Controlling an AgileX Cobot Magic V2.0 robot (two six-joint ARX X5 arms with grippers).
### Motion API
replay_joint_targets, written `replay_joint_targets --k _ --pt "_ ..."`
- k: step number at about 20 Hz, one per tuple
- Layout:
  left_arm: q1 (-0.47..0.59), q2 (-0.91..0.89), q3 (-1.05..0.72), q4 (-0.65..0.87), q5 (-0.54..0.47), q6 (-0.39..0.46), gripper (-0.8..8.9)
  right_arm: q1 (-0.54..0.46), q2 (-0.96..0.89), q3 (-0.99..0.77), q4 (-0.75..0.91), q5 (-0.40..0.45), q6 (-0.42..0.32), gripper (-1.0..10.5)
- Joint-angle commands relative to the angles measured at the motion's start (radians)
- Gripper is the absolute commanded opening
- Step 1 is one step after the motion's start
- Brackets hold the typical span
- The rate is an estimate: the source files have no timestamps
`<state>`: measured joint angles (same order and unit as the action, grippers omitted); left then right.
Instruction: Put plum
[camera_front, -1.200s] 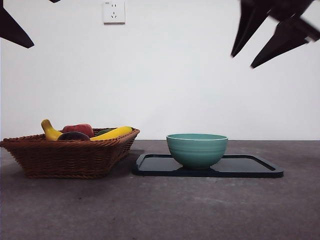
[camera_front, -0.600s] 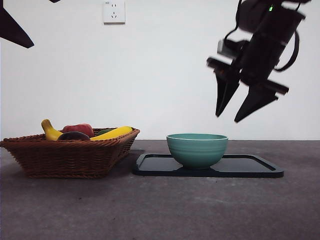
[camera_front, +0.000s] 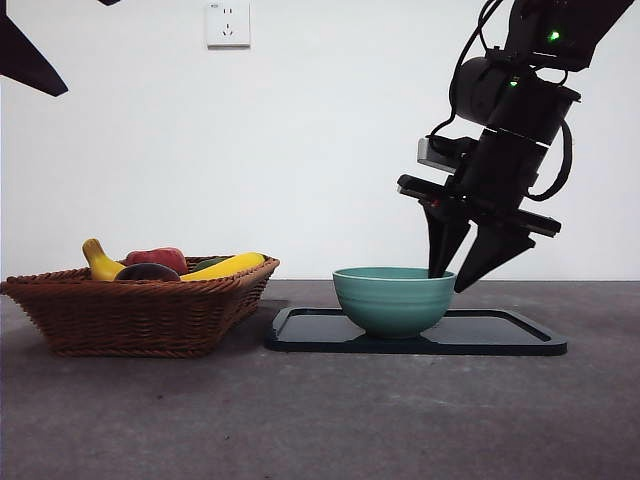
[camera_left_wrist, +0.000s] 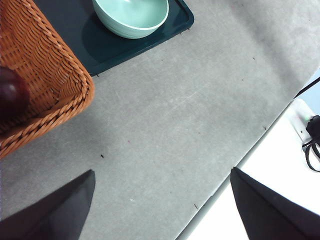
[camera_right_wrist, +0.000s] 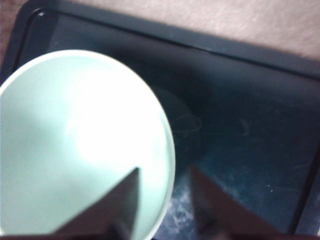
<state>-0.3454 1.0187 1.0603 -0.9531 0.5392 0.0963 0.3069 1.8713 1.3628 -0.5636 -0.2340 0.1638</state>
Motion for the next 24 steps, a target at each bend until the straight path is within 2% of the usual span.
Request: replay_joint_targets --k 1,7,12,24 --pt "-0.005 0.005 0.023 0.005 0.008 0.019 4.33 0.006 0.018 0.021 0.006 0.005 -0.008 0.4" --pt "-0.005 0.005 0.023 0.003 0.008 0.019 4.33 0.005 0.006 0.03 0.017 0.008 -0.006 0.1" --pt "-0.005 0.005 0.023 0.003 0.008 0.019 4.33 0.005 -0.117 0.046 -0.008 0.027 -0.007 0.1" --pt "-0.005 0.005 0.023 0.003 0.008 0.019 4.33 0.052 -0.51 0.008 -0.316 0.023 -0.074 0.1"
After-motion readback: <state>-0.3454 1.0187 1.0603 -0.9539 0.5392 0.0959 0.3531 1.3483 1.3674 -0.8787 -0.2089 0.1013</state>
